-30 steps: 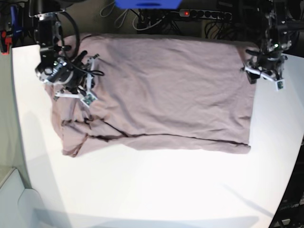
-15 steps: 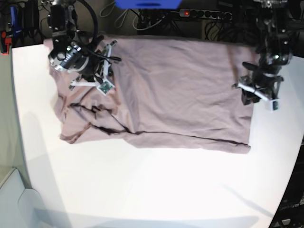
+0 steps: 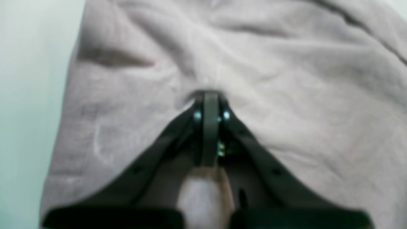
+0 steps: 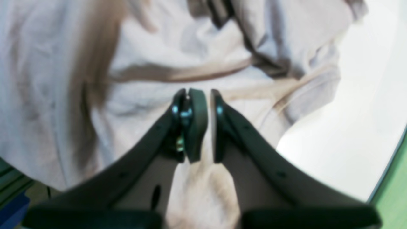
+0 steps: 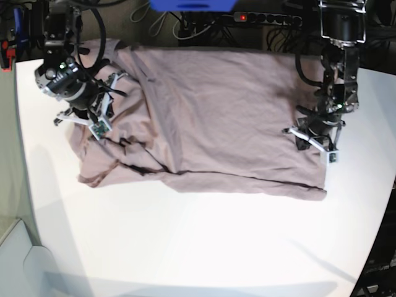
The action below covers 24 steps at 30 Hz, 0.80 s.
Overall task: Layout the t-shirt on the table in an organized manner, then fold the t-shirt properly
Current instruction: 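Hold the shirt edges with both grippers and stretch them apart, then drag the shirt's hem corner outward with the right gripper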
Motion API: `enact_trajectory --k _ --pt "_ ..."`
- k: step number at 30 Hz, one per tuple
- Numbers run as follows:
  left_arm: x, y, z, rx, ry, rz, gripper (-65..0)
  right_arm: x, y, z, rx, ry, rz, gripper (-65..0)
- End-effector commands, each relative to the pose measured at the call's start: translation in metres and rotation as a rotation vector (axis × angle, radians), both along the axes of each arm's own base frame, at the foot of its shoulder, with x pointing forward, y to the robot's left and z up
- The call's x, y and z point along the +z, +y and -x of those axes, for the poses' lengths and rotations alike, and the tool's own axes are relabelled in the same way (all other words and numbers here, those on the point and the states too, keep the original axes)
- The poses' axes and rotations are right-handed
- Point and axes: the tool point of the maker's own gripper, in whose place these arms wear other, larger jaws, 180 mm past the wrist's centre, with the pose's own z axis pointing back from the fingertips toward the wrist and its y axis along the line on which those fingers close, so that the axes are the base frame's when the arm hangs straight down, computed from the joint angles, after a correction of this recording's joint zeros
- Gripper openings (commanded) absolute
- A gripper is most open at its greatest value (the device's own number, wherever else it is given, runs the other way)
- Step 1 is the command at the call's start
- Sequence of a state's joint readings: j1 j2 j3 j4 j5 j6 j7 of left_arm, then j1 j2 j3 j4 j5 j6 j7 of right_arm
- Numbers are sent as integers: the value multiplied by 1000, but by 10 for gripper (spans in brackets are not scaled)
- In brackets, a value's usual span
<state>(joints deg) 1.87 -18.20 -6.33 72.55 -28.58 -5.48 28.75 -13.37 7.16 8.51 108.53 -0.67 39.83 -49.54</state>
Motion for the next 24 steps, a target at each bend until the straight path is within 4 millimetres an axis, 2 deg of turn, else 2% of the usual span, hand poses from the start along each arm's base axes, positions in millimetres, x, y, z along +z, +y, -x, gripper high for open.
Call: enact_trajectory --k 1,3,6,12,19,24 --pt "-21 9 21 0 115 -29 -649 11 1 -8 12 -45 -9 -598" --pt "-33 12 37 -1 155 -29 -649 8 -5 -7 23 -35 11 -598" --pt "-38 36 60 40 184 -49 -649 -2 -9 -4 20 -4 14 -598" --pt "-26 78 83 159 166 -70 -649 -19 -10 12 15 60 11 -598" --pt "21 100 71 195 45 -114 -649 -29 17 43 101 115 -6 -598" --pt "52 89 55 172 -51 -118 -649 -9 15 42 126 61 23 -598"
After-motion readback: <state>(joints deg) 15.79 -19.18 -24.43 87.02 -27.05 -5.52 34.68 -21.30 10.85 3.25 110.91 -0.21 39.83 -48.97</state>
